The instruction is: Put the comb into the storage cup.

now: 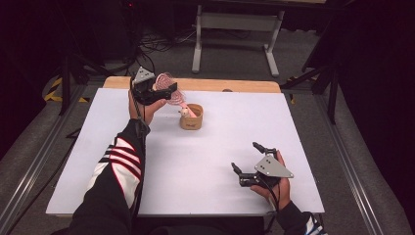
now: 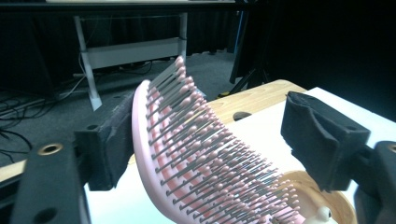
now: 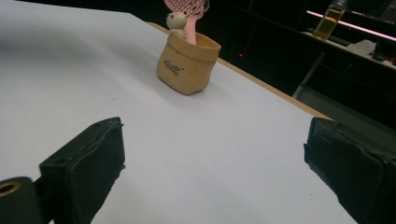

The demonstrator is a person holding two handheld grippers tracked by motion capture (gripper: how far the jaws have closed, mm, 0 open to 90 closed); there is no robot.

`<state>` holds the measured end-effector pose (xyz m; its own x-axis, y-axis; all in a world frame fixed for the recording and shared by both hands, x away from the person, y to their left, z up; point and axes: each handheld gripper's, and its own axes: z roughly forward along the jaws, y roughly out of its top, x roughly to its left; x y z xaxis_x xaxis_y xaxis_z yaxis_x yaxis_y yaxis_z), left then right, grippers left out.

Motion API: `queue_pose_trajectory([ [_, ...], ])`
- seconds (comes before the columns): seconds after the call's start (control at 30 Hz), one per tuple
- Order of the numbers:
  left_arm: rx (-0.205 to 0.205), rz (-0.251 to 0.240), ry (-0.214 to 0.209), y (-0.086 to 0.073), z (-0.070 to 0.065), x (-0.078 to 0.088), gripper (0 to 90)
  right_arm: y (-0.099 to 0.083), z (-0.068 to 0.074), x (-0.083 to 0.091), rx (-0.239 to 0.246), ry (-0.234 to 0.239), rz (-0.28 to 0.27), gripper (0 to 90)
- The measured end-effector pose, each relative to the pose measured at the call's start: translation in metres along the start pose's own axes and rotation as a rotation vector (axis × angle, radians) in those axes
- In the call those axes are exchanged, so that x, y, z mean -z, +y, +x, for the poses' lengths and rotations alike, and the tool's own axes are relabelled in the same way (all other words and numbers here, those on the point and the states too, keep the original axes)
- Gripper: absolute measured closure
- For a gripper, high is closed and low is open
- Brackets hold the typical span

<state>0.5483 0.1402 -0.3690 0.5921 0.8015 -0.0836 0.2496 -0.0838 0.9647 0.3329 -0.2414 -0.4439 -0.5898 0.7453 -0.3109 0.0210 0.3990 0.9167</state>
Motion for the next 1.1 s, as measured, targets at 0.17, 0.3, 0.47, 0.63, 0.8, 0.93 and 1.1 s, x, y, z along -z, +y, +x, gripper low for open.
queue_pose_trajectory([
  [0.17,-0.037,0.016,-0.001,0.004,-0.001,0.004,15.0,0.0,0.0,0.0,0.0,0.0,-0.001,5.5],
  [0.3,-0.042,0.014,-0.003,0.006,-0.001,0.007,11.6,0.0,0.0,0.0,0.001,0.001,0.001,5.5],
  [0.47,-0.074,0.009,-0.017,0.012,-0.002,0.017,7.3,0.0,0.0,0.0,0.001,-0.002,0.001,5.5],
  [0.63,-0.123,0.006,-0.034,0.014,-0.005,0.029,5.7,0.0,0.0,0.0,0.001,-0.004,0.001,5.5],
  [0.8,-0.168,0.008,-0.045,0.016,-0.009,0.037,5.1,0.001,0.0,0.0,0.005,-0.005,0.003,5.5],
  [0.93,-0.183,0.011,-0.055,0.016,-0.011,0.041,5.0,0.001,0.0,0.0,0.003,-0.006,0.005,5.5],
  [1.1,-0.217,0.015,-0.069,0.013,-0.016,0.047,5.2,0.001,0.001,0.0,0.003,-0.005,0.001,5.5],
])
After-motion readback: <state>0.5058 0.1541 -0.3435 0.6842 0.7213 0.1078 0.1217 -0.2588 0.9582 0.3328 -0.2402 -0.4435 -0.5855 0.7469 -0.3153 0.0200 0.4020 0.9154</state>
